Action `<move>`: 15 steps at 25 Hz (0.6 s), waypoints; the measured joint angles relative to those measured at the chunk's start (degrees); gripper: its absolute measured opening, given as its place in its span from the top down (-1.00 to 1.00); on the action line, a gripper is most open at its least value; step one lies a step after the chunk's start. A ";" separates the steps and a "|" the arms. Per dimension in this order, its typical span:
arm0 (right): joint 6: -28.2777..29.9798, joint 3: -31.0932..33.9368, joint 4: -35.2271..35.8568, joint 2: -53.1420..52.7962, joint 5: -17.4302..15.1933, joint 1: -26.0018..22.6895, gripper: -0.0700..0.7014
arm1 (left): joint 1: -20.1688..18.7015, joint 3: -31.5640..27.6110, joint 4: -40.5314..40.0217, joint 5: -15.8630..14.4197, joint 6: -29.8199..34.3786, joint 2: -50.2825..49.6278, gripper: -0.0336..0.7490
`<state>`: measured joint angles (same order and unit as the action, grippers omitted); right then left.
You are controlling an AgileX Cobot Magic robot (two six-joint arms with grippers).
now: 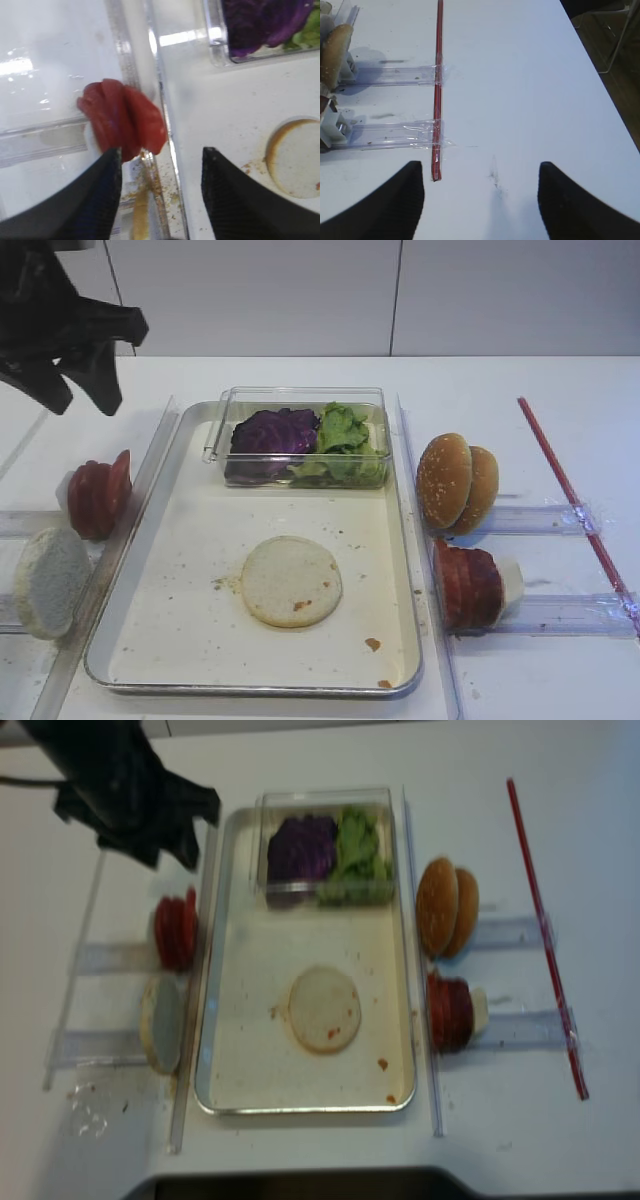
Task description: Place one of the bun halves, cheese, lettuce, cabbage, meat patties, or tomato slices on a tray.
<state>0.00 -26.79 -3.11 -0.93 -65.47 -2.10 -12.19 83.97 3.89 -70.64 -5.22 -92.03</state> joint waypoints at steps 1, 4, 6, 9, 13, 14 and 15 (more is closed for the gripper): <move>0.00 0.00 0.00 0.00 0.00 0.00 -0.50 | 1.28 -0.81 -0.25 0.00 0.00 0.66 0.03; 0.00 0.00 0.00 0.00 0.00 0.00 -0.50 | 5.09 -3.47 -0.27 0.00 0.00 2.97 0.03; 0.00 0.00 0.00 0.00 0.00 0.00 -0.50 | 7.14 -4.73 -0.37 -0.11 0.00 4.40 0.03; 0.00 0.00 0.00 0.00 0.00 0.00 -0.50 | 8.79 -5.98 -1.14 -0.11 0.59 6.32 0.03; 0.00 0.00 0.00 0.00 0.00 0.00 -0.50 | 8.93 -9.89 -3.89 -0.11 1.34 9.36 0.03; 0.00 0.00 0.00 0.00 0.00 0.00 -0.50 | 8.93 -11.04 -3.89 -0.11 1.47 10.58 0.03; 0.00 0.00 0.00 0.00 0.00 0.00 -0.50 | 8.93 -12.56 -4.45 -0.11 1.47 12.00 0.03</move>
<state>0.00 -26.79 -3.11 -0.93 -65.47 -2.10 -3.26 71.40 -0.56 -70.75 -3.75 -80.03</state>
